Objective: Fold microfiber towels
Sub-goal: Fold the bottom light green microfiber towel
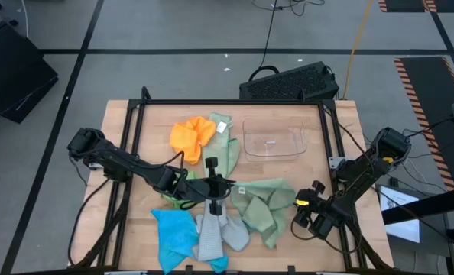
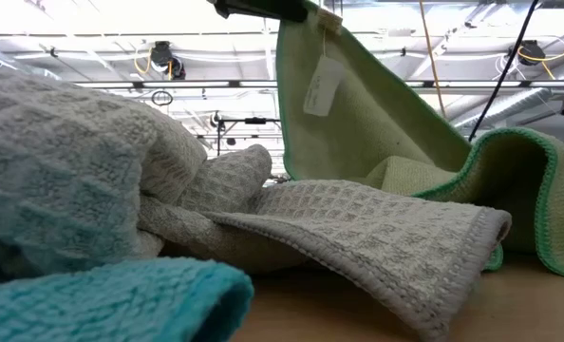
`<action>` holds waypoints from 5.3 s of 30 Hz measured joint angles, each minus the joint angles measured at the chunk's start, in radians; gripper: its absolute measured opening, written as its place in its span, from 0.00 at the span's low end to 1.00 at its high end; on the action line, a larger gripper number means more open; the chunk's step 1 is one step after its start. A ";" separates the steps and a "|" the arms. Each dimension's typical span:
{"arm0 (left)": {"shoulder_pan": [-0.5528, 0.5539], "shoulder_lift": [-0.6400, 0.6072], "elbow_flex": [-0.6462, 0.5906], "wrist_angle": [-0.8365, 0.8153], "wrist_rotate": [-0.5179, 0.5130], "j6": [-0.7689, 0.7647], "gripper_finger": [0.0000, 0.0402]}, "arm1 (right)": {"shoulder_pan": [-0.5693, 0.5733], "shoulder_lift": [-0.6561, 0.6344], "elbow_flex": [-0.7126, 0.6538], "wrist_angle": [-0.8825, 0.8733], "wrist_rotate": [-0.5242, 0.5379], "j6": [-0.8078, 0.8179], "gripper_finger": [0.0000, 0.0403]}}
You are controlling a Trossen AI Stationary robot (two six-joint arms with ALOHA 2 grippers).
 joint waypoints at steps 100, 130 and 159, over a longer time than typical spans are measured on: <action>0.024 -0.007 -0.037 -0.141 0.159 -0.156 0.01 | -0.257 -0.261 0.146 0.027 0.377 -0.662 0.00; 0.510 0.191 -0.037 0.100 0.251 0.009 0.02 | -0.938 -0.267 -0.098 0.377 0.152 -1.227 0.00; 0.038 -0.260 -0.017 0.222 0.487 -0.071 0.01 | -0.271 -0.531 0.400 0.040 0.053 -0.973 0.00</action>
